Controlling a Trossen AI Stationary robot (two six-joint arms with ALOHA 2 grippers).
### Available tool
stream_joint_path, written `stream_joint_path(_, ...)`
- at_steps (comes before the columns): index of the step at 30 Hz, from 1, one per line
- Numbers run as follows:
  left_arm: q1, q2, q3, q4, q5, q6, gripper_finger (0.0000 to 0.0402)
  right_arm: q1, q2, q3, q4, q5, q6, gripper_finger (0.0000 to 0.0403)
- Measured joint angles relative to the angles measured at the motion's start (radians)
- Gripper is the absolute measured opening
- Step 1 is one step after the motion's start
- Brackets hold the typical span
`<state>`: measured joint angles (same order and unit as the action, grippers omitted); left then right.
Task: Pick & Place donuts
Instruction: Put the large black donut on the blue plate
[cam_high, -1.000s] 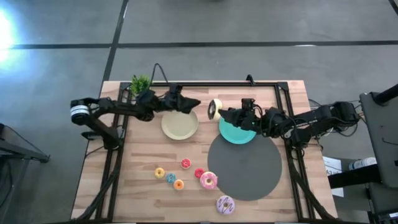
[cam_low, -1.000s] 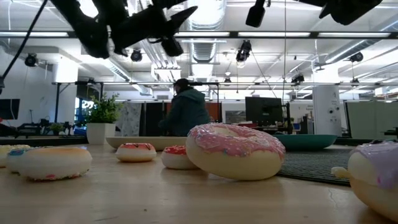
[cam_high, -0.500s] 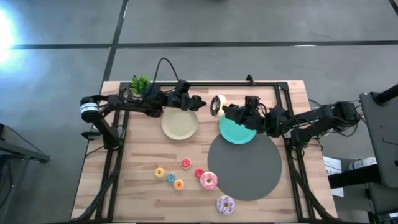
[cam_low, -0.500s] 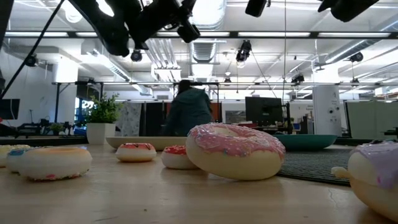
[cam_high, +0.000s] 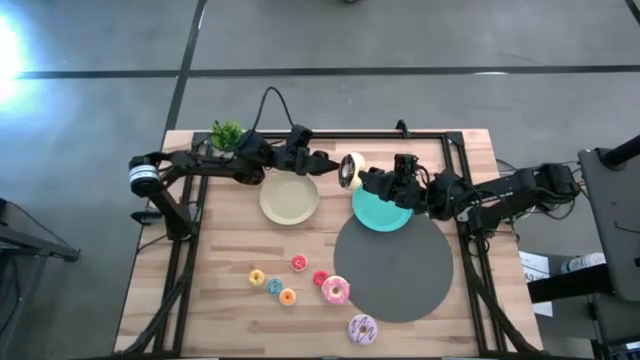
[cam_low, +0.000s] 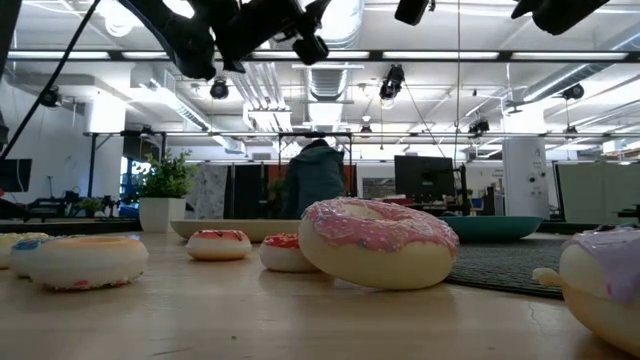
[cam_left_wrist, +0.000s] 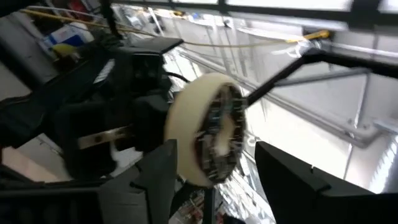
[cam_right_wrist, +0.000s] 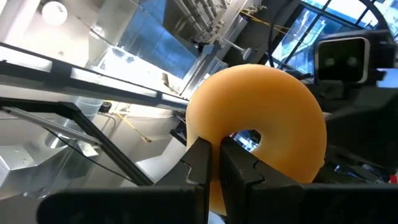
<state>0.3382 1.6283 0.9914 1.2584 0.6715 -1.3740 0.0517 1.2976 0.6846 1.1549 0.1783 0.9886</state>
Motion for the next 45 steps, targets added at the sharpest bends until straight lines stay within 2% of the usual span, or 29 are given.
stream_joint_path(6, -0.002, 0.044, 0.042, -0.012, 0.005, 0.015, 0.0193, 0.0, 0.0, 0.0, 0.004, 0.0, 0.001, 0.0013)
stream_joint_path(13, -0.004, 0.1, 0.037, 0.004, 0.0, -0.02, 0.0193, 0.0, 0.0, 0.0, 0.011, -0.004, -0.001, 0.0013)
stream_joint_path(19, -0.006, 0.101, 0.067, 0.099, -0.008, -0.013, 0.0193, 0.0, -0.002, 0.0, 0.014, -0.008, -0.01, 0.0013)
stream_joint_path(45, -0.005, 0.101, 0.031, 0.138, -0.044, -0.008, 0.0193, 0.0, -0.004, 0.0, 0.035, -0.02, -0.05, 0.0013)
